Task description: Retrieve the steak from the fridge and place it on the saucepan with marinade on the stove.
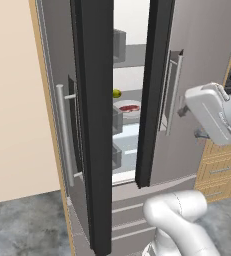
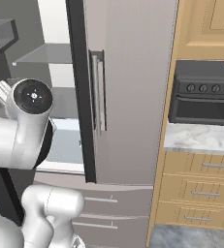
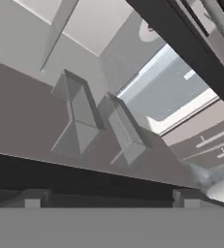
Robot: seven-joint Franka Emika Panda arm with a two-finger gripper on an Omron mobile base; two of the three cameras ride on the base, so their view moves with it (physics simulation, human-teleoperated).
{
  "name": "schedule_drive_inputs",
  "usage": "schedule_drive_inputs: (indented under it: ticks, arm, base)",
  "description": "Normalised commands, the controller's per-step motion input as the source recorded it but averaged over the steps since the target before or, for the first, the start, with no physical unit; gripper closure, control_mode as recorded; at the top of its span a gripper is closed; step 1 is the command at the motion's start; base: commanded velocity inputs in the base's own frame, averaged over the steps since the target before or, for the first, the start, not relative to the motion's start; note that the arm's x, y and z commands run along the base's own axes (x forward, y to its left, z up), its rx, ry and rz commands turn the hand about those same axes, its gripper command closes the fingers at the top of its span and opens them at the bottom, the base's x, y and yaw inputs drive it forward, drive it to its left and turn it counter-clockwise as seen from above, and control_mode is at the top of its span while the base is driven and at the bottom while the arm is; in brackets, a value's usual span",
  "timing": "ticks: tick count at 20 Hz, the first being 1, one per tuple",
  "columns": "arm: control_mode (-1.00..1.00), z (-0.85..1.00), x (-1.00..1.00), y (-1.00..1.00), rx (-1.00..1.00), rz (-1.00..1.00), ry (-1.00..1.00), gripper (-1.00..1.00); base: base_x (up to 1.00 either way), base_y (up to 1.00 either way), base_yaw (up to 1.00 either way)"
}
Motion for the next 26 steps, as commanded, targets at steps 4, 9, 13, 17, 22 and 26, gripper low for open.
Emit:
schedule_drive_inputs:
  ticks: [4,9,13,17,22,26]
  arm:
    - [-1.0,0.0,1.0,0.51,0.0,0.32,0.0,-1.0]
    - [-1.0,0.0,1.0,0.81,0.0,0.3,0.0,-1.0]
    - [-1.0,0.0,0.86,0.86,0.0,0.29,0.0,-1.0]
    - [-1.0,-0.01,0.69,0.78,0.0,0.27,0.0,-1.0]
    - [-1.0,-0.06,0.35,0.97,0.0,0.18,-0.07,-1.0]
    - [-1.0,-0.12,0.01,1.0,0.0,0.07,-0.14,-1.0]
  base:
    - [0.0,0.0,0.0]
    - [0.0,0.0,0.0]
    - [0.0,0.0,0.0]
    - [0.0,0.0,0.0]
    - [0.0,0.0,0.0]
    - [0.0,0.0,0.0]
